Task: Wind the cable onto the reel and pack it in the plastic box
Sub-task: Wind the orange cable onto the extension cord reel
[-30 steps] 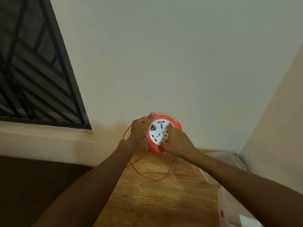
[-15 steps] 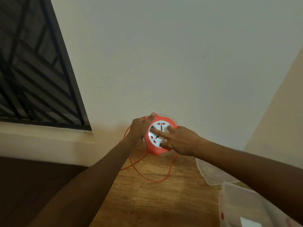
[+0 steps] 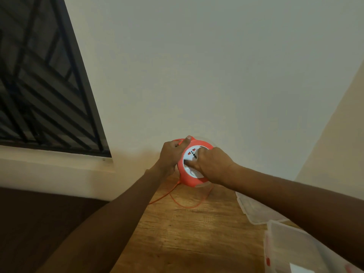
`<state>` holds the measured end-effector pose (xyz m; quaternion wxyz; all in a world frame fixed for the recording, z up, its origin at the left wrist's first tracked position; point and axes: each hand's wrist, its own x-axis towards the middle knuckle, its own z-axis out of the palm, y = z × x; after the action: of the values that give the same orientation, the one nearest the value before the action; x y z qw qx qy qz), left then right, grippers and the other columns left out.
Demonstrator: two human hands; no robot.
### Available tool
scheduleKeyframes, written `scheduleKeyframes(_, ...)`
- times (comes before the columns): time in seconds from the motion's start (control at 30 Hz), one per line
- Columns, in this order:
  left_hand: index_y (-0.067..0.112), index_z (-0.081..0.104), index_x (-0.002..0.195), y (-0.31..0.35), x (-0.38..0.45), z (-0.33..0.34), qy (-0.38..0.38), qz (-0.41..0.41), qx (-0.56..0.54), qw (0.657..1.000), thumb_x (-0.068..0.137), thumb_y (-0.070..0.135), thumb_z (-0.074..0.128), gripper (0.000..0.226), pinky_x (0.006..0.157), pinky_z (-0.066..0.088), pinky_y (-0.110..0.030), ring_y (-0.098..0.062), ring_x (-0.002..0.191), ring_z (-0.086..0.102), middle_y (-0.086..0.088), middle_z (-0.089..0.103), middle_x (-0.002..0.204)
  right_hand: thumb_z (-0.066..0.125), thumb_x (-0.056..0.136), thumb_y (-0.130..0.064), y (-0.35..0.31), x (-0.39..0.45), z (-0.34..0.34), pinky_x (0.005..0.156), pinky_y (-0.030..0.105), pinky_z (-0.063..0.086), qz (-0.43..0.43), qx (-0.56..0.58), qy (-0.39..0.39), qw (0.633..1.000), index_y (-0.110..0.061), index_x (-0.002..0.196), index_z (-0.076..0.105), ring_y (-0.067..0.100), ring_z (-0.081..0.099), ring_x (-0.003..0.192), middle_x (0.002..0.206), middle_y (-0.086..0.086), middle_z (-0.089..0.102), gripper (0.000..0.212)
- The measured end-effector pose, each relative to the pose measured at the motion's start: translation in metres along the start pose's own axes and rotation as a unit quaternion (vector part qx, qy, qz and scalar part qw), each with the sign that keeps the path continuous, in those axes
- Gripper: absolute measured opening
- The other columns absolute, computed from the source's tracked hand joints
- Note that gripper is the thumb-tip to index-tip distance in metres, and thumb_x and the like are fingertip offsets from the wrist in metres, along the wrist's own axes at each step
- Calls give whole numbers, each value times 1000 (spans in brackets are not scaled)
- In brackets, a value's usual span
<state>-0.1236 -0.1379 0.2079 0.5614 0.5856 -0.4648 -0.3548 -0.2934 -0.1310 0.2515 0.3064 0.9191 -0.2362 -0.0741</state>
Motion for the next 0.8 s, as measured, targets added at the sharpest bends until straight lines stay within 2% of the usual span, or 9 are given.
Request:
scheduleKeyframes(0.17,26,76,93,0,-5,10,16,63,41,997,97,47,66,24,73,64,-29,-14,80,77,6,79,88,60,90,-44,-12,1,19,79,41,55,168,141,27,975,-18,146,34,32,68,99,123,10,66,66)
scheduleKeyframes(0.27,15,77,87,0,-10,15,40,68,21,997,97,43,68,31,67,63,-33,-21,76,77,-3,79,82,51,89,-57,-21,3,27,83,41,53,305,299,44,903,-18,145,36,29,65,105,126,7,64,70)
scheduleKeyframes(0.33,13,78,87,-2,-14,19,62,59,-5,996,97,42,68,32,59,60,-25,-15,71,77,1,80,79,53,88,-58,-27,5,27,85,39,52,408,496,61,764,-17,143,43,27,62,111,130,6,62,69)
scheduleKeyframes(0.4,17,78,84,-3,-17,23,81,50,-13,995,97,41,69,29,51,53,-14,-7,63,75,9,78,70,57,92,-42,-32,8,22,62,30,56,474,705,78,522,-13,136,51,21,68,88,119,11,68,53)
scheduleKeyframes(0.47,22,73,71,-3,-18,26,91,53,0,994,98,40,68,33,46,48,-10,-2,53,70,13,73,58,55,92,-18,-40,8,17,37,22,38,491,816,75,296,-6,125,56,13,58,47,94,16,74,36)
scheduleKeyframes(0.53,21,69,64,-5,-17,26,97,53,7,994,98,42,66,40,44,45,-10,-1,48,66,12,70,54,56,88,-9,-48,10,11,37,21,31,485,848,82,198,-3,124,54,9,45,33,86,16,72,37)
scheduleKeyframes(0.63,18,74,75,-6,-11,18,104,17,1,994,100,47,61,40,53,54,-19,-8,59,72,6,75,66,64,83,-11,-54,12,2,39,21,40,451,851,88,254,-7,144,33,8,51,37,86,11,70,68)
scheduleKeyframes(0.7,21,74,77,-6,-9,13,107,-10,-10,994,99,50,61,39,51,55,-20,-10,60,74,5,77,66,65,84,-17,-55,10,-2,39,19,43,429,827,66,357,-10,146,27,9,61,42,88,5,66,73)
scheduleKeyframes(0.8,24,74,78,-2,-10,7,112,-28,-59,992,99,49,62,35,42,52,-16,-9,54,74,9,77,62,65,84,-34,-50,4,5,47,27,53,418,711,71,561,-13,124,47,17,69,61,98,2,64,48)
